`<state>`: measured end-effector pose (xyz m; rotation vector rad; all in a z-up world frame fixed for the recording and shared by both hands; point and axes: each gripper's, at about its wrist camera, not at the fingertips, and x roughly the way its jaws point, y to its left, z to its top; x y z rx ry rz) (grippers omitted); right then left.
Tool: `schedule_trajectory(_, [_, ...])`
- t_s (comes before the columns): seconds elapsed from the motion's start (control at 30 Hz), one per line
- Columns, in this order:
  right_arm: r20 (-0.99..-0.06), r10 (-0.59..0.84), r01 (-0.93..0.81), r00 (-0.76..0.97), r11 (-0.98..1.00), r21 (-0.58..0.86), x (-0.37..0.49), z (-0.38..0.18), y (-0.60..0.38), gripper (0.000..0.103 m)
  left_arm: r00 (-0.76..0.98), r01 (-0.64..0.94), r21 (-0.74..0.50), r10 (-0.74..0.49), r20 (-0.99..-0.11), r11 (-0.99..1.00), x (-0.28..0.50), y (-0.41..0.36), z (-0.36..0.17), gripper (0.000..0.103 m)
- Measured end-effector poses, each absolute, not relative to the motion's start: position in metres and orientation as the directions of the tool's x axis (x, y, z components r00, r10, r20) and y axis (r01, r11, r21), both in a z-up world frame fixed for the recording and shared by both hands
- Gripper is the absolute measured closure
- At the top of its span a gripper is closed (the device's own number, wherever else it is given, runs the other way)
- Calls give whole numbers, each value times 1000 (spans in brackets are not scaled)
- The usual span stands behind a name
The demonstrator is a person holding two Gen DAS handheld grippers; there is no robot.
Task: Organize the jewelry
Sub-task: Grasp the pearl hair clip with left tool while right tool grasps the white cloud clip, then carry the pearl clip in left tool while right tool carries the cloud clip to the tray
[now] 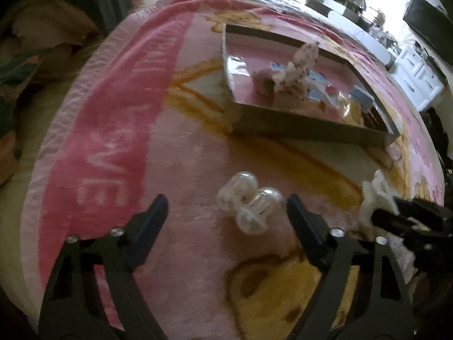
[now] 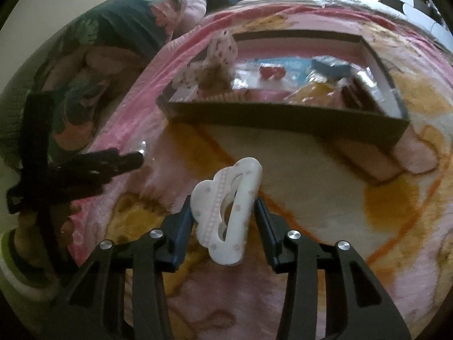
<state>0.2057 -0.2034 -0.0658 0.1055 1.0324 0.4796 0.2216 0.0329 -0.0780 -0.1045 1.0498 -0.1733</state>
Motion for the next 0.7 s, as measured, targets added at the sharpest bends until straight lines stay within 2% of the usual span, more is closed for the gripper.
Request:
schedule_trajectory(0.03, [-796, 427, -328, 429, 895, 303, 205, -62, -208, 62, 483, 95, -168, -193, -854, 981, 223, 31, -80, 39])
schedule_trajectory(0.07, [-794, 425, -324, 434, 896, 303, 205, -60, -213, 62, 478, 101, -169, -196, -856, 981, 224, 28, -82, 51])
schedule_trajectory(0.13, [-789, 420, -317, 449, 900, 298, 205, -53, -222, 62, 467, 117, -167, -203, -861, 979, 227, 21, -85, 63])
schedule_trajectory(0.23, [-778, 415, -310, 472, 904, 294, 205, -44, -233, 62, 489, 155, -108, -172, -855, 982, 226, 6, -78, 63])
schedule_trajectory(0.53, [-731, 387, -291, 563, 920, 263, 212, -4, -268, 62, 558, 255, -135, -260, -788, 958, 231, -34, -17, 63])
schedule_trajectory(0.7, [-699, 373, -277, 610, 927, 252, 222, 15, -287, 62, 587, 289, -113, -269, -764, 951, 246, -58, 7, 63])
